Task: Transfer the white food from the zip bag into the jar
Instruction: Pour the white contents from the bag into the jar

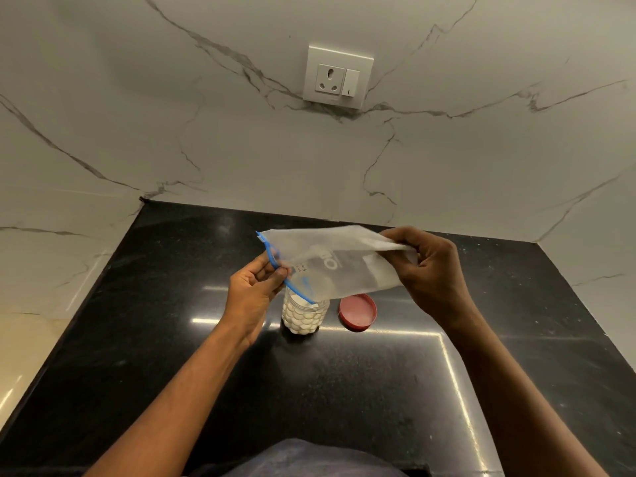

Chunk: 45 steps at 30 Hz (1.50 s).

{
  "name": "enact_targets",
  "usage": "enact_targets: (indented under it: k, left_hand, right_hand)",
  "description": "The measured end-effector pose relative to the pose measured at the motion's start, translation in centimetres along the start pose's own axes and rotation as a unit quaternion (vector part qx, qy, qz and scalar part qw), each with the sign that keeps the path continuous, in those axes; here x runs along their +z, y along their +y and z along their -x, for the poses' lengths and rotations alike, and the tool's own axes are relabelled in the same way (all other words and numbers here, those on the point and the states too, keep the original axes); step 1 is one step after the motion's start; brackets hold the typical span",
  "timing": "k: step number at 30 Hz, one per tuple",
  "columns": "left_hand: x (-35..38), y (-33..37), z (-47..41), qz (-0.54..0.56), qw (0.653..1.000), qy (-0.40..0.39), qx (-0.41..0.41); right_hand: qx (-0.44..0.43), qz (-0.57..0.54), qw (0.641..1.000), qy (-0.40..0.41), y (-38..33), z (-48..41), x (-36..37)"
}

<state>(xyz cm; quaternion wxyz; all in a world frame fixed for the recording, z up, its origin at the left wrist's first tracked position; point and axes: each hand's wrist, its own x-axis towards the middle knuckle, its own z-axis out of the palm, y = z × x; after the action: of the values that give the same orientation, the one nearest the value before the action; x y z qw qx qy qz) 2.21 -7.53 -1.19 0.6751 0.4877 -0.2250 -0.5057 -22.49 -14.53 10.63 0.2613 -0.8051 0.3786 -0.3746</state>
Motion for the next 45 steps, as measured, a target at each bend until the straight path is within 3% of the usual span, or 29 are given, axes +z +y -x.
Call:
enact_targets:
  k: [6, 10, 13, 16, 24, 27, 30, 33, 37, 40, 43, 45]
  left_hand:
    - [0.0, 0.0, 0.0, -0.018, 1.0, -0.002, 0.007]
    - [0.1, 0.2, 0.2, -0.017, 1.0, -0.005, 0.003]
    - [0.2, 0.3, 0.4, -0.016, 1.0, -0.007, 0.002]
    - [0.3, 0.3, 0.5, -0.028, 1.0, -0.004, 0.001]
    - [0.3, 0.2, 0.5, -0.023, 1.0, -0.006, 0.004]
    - [0.4, 0.3, 0.6, -0.028, 1.0, -0.006, -0.002]
    - [0.5, 0.4, 0.7, -0.028, 1.0, -0.003, -0.002]
    - [0.5, 0.3, 0.8, -0.036, 0.999, -0.003, -0.006]
    - [0.7, 0.4, 0.6, -0.011, 1.0, -0.003, 0.003]
    - [0.4, 0.4, 0.6, -0.019, 1.0, -0.005, -0.001]
    - [0.4, 0.4, 0.5, -0.014, 1.0, 0.002, 0.001]
    - [0.4, 0.3, 0.6, -0.027, 1.0, -0.002, 0.0]
  right_hand:
    - [-0.007, 0.007, 1.0, 0.013, -0.2, -0.1, 0.5]
    - [-0.024, 0.018, 0.999, -0.036, -0.6, 0.1, 0.6]
    - [-0.032, 0.013, 0.999, 0.004, -0.6, -0.1, 0.3]
    - [-0.065, 0.063, 0.996, -0.029, -0.7, -0.1, 0.6]
    - [-0.042, 0.059, 0.997, 0.013, -0.4, -1.0, 0.4]
    - [-0.068, 0.082, 0.993, -0.042, -0.4, -1.0, 0.9]
    - [-0.047, 0.045, 0.998, -0.005, -0.2, -1.2, 0.7]
    - [-0.071, 0.091, 0.991, -0.074, 0.0, -1.3, 0.8]
    - [-0.006, 0.046, 0.999, 0.0, 0.3, -1.7, 0.2]
    - [-0.005, 0.071, 0.994, -0.077, 0.3, -1.2, 0.6]
    - [0.008, 0.037, 0.999, -0.001, 0.2, -1.3, 0.3]
    - [0.018, 0.042, 0.999, -0.022, 0.2, -1.4, 0.2]
